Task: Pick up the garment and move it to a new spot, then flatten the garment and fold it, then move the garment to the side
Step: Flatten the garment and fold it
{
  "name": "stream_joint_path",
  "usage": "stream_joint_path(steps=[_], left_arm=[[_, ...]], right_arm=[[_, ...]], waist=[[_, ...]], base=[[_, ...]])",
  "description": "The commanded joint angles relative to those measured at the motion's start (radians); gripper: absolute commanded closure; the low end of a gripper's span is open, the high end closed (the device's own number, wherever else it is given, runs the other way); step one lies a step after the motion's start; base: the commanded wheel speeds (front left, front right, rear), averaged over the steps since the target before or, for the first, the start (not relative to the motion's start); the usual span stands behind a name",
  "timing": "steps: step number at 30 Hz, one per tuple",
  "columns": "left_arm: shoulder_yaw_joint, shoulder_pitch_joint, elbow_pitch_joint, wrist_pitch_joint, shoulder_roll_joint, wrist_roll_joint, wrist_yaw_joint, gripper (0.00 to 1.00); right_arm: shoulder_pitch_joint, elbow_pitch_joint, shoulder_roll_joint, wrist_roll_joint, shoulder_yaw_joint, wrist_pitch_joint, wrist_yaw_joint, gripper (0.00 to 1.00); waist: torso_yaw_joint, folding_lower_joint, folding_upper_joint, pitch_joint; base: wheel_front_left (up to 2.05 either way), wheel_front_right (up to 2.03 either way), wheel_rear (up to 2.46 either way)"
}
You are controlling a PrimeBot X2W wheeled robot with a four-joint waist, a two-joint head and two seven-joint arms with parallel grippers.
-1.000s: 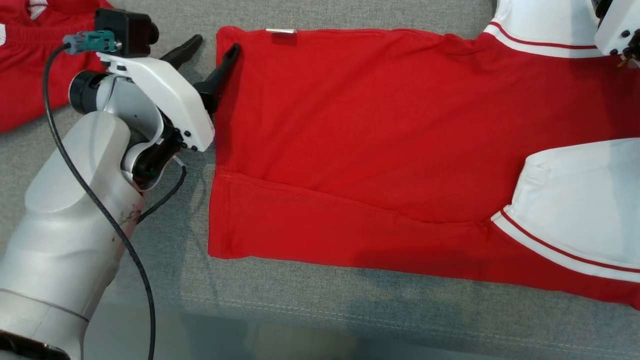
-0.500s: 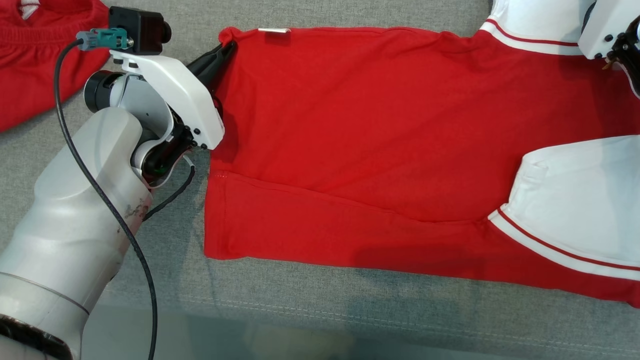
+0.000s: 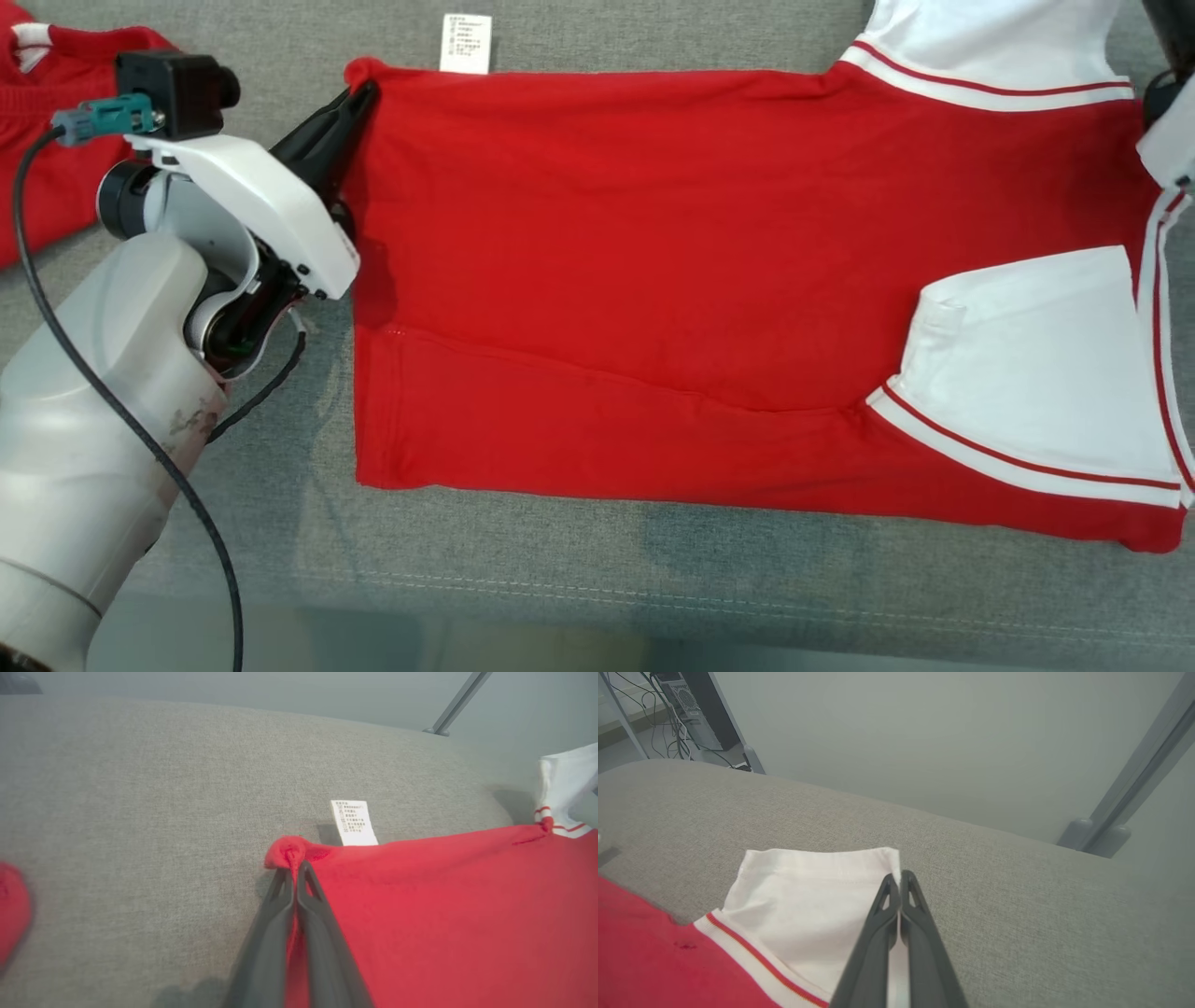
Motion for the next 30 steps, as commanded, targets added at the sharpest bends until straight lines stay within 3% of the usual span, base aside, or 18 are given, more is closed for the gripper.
stream_joint_path(steps=[1, 12, 20, 30], left_arm=[[0.03, -0.005, -0.018, -0.009, 0.06, -0.014, -0.007, 1.0], [0.035, 0.047, -0.097, -0.031, 0.163, -0.077, -0.007, 1.0], [0.025, 0.127, -0.207, -0.041, 0.236, -0.101, -0.007, 1.0], [0.032, 0.225, -0.338, -0.083, 0.318, -0.098, 0.027, 1.0]], right_arm=[[0.052, -0.051, -0.035, 0.015, 0.011, -0.023, -0.003, 1.0], [0.241, -0.342, -0.212, 0.083, 0.08, -0.154, -0.003, 1.0], [0.362, -0.5, -0.324, 0.142, 0.106, -0.191, -0.003, 1.0], [0.492, -0.645, -0.395, 0.212, 0.067, -0.218, -0.003, 1.0]], waist=[[-0.008, 0.0, 0.0, -0.005], [-0.052, 0.0, 0.0, -0.026], [-0.075, 0.0, 0.0, -0.037], [-0.085, 0.0, 0.0, -0.066]], base=[[0.0, 0.0, 0.0], [0.0, 0.0, 0.0], [0.0, 0.0, 0.0], [0.0, 0.0, 0.0]])
